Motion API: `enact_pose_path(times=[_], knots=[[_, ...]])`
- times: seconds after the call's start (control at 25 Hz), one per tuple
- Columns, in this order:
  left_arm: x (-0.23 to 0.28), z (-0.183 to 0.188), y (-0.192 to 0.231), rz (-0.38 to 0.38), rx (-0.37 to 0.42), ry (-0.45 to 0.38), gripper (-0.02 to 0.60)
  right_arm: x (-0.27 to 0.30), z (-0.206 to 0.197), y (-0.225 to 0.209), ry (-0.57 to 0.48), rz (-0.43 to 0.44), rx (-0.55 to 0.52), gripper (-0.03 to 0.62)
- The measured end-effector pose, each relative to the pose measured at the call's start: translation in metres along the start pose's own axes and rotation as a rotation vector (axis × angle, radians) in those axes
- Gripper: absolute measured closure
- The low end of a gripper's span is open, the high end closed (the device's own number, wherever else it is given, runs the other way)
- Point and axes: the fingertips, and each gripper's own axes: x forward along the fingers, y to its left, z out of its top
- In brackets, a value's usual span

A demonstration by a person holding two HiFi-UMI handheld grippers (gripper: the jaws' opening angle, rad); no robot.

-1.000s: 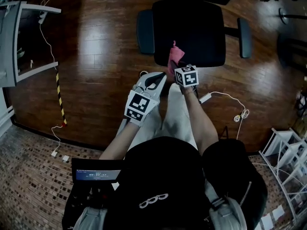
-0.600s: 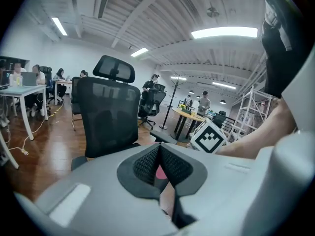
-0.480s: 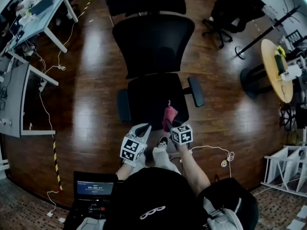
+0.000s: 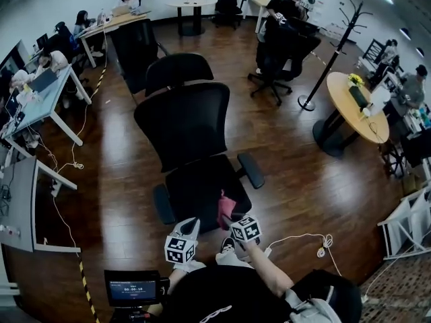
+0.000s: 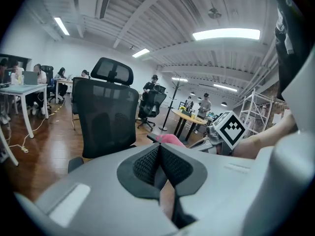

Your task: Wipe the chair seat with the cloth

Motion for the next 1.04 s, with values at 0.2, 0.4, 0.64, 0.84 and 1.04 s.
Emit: enact_pose_path(times=[0.2,0.4,0.64,0.84,1.04], knots=[[-0.002,-0.001,0.0,-0.017,-0.003,0.014,0.589,-0.002,0.009,0.005,-0.029,0.001,0.0,0.523],[-0.001,-0.003,0.003,-0.033,0.003,0.025,0.589,-0.002,0.015,0.005,-0.05,-0.003,0.008,0.523],[0.009,-0.002,-0.002,-0.059,0.019,0.036,0.589,-0.006,0.017,-0.001,-0.073,-0.009,0.031,0.523],[0.014,0.0,-0.006,-0.061,0.025,0.037,0.589,-0.012,0.016,-0.007,-0.083,-0.014,0.055,0.523],[0.021,-0.004,-0.007,-0.101,-0.08,0.023,0.589,-0.016,0.018,-0.015,-0.093,-0.018,0.065,0.523]])
